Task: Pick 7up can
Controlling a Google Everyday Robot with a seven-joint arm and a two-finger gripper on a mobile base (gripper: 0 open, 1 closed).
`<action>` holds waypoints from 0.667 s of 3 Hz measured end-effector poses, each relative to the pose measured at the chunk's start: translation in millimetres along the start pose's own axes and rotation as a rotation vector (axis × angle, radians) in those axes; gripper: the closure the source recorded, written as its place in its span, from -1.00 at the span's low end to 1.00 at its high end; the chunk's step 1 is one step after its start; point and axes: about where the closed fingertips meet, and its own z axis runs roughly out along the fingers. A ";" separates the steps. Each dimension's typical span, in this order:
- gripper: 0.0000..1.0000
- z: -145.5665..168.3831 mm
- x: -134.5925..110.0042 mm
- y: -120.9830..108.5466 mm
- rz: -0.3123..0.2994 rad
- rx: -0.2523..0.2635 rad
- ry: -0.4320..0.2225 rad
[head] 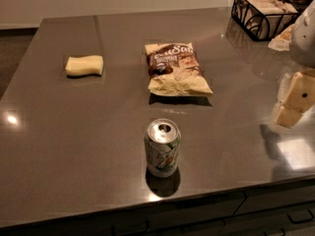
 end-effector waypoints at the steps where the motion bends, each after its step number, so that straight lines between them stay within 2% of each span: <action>1: -1.00 -0.6 -1.6 0.0 0.000 0.001 -0.004; 2: -1.00 8.5 -19.2 14.2 -0.027 -0.039 -0.068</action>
Offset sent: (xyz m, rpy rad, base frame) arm -0.0272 0.0808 -0.0331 0.2273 0.0840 0.1923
